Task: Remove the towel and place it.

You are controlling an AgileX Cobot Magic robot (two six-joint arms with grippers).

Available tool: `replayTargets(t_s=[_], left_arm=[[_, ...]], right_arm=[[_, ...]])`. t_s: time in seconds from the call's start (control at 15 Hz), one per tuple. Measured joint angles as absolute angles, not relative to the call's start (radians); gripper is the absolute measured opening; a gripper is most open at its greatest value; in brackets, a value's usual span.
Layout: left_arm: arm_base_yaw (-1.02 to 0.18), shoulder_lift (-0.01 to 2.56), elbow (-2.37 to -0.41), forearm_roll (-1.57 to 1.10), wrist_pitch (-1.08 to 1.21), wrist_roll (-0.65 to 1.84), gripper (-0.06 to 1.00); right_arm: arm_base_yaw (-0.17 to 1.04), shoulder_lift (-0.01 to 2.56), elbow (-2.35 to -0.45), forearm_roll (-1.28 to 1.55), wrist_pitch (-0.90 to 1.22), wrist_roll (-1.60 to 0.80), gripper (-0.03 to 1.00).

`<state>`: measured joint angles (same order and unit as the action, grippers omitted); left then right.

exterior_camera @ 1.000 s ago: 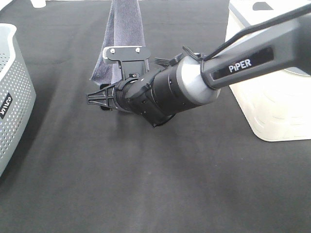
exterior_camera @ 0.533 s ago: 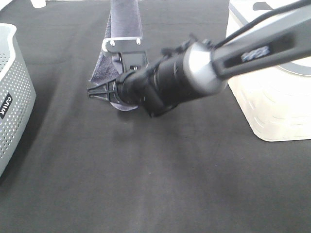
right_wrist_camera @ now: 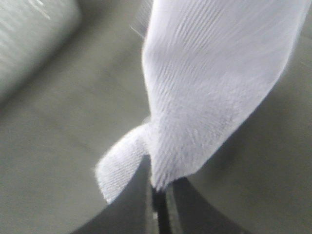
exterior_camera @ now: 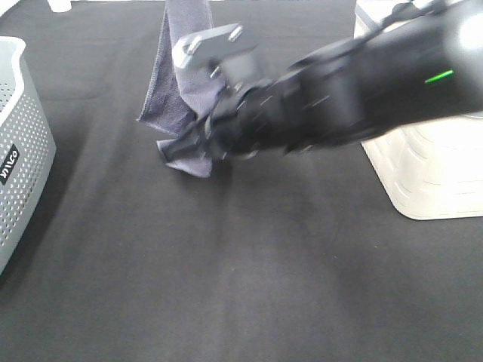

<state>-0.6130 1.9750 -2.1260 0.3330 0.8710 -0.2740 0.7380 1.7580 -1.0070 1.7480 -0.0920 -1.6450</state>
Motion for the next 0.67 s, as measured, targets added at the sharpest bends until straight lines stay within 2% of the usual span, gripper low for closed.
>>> replayTargets(t_s=[0.07,0.2,0.27,0.47,0.67], left_arm=[[-0.597,1.975,-2.126,0.291,0.872,-0.245,0.00],[-0.596,1.975,-2.126,0.279,0.872,-0.242,0.00],[-0.593,1.975,-2.126,0.269,0.872,-0.243,0.00],[-0.561,1.975,-2.126,0.164,0.876,-0.250,0.00],[-0.501,1.974,-2.126,0.100,0.868,-0.287,0.00]], right_arm=[[0.630,1.700,-0.974,1.711,0.152,-1.560,0.02],[0.553,1.678,-0.975,1.510,0.316,-1.378,0.02],[0.519,1.672,-0.993,1.322,0.407,-1.223,0.02],[0.485,1.665,-1.142,0.597,0.664,-0.712,0.02],[0.485,1.633,-1.347,0.094,0.934,-0.582,0.02]])
